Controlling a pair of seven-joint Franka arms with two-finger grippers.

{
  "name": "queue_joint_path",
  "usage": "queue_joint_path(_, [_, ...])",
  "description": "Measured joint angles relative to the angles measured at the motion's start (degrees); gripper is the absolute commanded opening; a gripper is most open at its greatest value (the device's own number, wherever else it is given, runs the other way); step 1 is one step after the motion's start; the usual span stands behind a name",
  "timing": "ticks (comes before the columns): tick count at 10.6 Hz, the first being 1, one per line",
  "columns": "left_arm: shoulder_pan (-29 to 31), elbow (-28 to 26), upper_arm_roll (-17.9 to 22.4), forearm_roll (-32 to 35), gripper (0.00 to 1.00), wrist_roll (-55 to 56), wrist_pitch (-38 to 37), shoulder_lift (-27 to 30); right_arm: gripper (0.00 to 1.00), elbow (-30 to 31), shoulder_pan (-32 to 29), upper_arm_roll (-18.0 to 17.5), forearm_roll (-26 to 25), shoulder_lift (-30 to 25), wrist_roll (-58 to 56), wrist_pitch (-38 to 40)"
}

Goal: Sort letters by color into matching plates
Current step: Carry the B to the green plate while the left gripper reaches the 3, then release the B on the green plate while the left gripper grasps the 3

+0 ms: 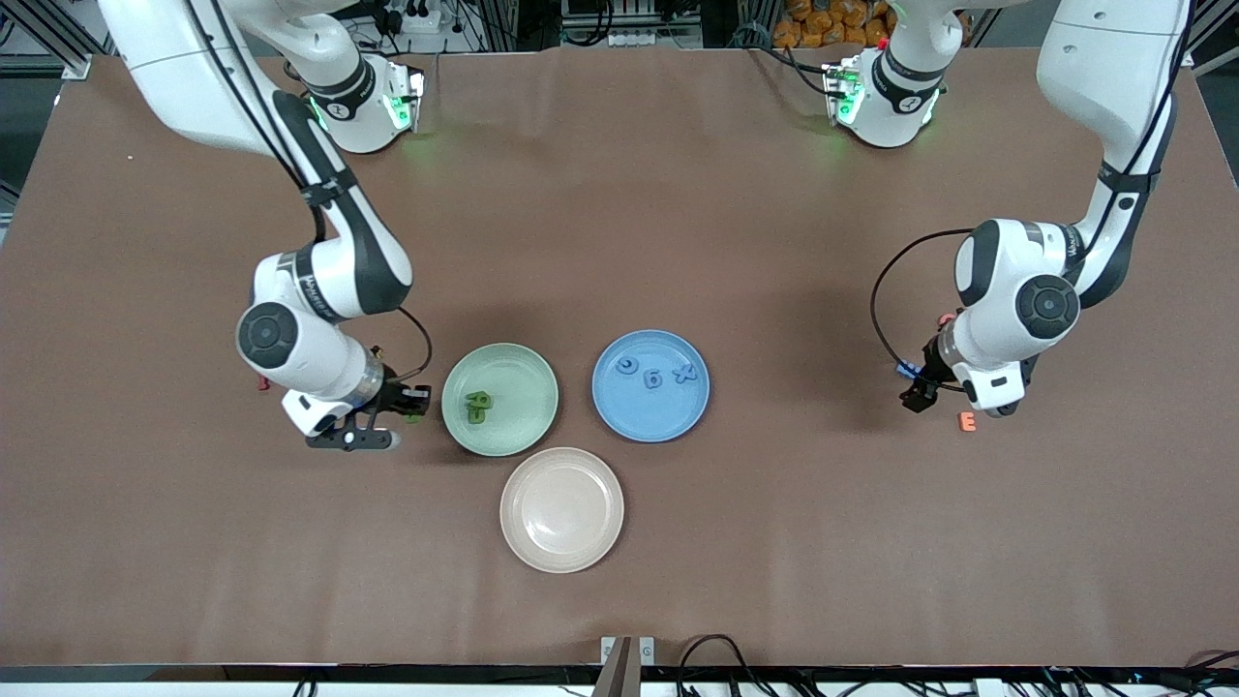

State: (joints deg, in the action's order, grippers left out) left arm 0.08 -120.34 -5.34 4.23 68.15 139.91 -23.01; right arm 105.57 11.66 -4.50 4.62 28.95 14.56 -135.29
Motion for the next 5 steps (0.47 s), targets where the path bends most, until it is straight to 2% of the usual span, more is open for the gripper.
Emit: queue_joint_path(5, [-0.02, -4.06, 0.92, 0.24, 1.0, 0.0, 8.89, -2.42, 0.22, -0.64, 6.68, -0.04, 0.61, 0.07, 8.69, -0.01])
